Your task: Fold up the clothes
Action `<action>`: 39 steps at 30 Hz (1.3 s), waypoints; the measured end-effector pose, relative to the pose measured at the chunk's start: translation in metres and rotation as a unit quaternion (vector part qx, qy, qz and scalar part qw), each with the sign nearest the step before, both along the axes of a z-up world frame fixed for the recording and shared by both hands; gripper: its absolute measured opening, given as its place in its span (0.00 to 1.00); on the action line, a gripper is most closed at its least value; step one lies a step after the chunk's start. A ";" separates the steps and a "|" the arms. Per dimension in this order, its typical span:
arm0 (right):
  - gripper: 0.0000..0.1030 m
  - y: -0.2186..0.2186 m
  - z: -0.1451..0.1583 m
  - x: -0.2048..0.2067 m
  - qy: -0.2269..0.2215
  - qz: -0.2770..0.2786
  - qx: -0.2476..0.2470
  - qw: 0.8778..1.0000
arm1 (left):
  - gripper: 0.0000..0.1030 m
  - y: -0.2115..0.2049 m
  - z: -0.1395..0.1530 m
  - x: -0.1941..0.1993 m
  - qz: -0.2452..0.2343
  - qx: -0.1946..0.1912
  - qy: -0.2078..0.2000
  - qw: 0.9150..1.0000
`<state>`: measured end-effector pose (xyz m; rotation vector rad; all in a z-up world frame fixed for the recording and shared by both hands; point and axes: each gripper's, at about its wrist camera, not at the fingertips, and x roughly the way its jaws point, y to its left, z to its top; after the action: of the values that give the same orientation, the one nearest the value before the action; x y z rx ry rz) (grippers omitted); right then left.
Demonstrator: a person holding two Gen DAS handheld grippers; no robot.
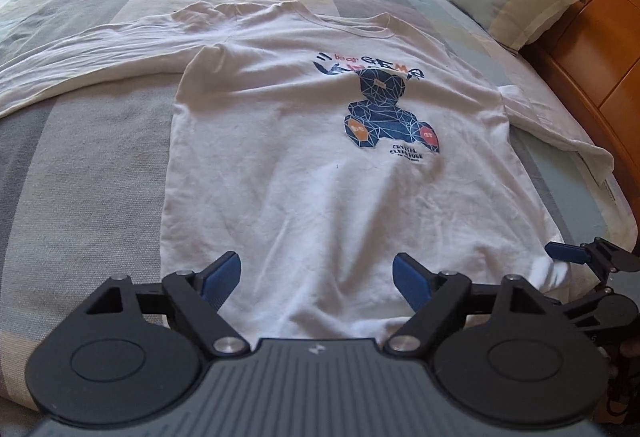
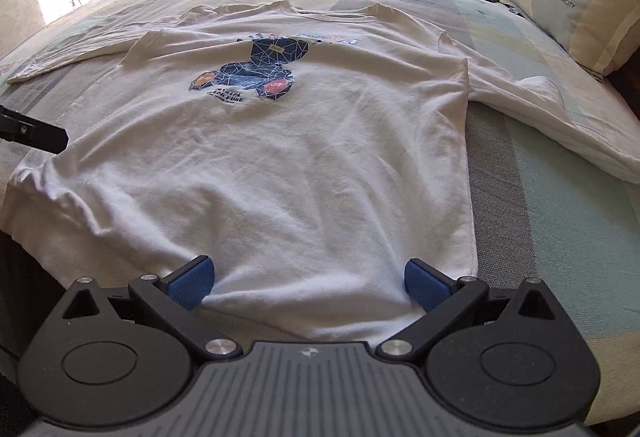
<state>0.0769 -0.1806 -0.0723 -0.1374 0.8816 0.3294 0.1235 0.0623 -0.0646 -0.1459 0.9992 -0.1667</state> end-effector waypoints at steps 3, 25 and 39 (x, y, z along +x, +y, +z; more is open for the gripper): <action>1.00 -0.010 0.001 -0.008 0.009 -0.005 0.010 1.000 | 0.83 -0.012 -0.008 -0.005 -0.020 0.053 -0.004 0.998; 1.00 -0.002 0.002 -0.026 0.018 0.035 0.010 0.999 | 0.88 -0.022 -0.007 -0.033 -0.036 0.088 0.014 0.995; 1.00 -0.014 0.000 -0.027 0.016 0.006 0.005 1.000 | 0.87 0.030 -0.004 0.024 0.016 -0.098 -0.014 0.995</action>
<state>0.0501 -0.1948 -0.0726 -0.1283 0.9109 0.3484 0.1475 0.0922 -0.0689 -0.3381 0.9519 -0.2373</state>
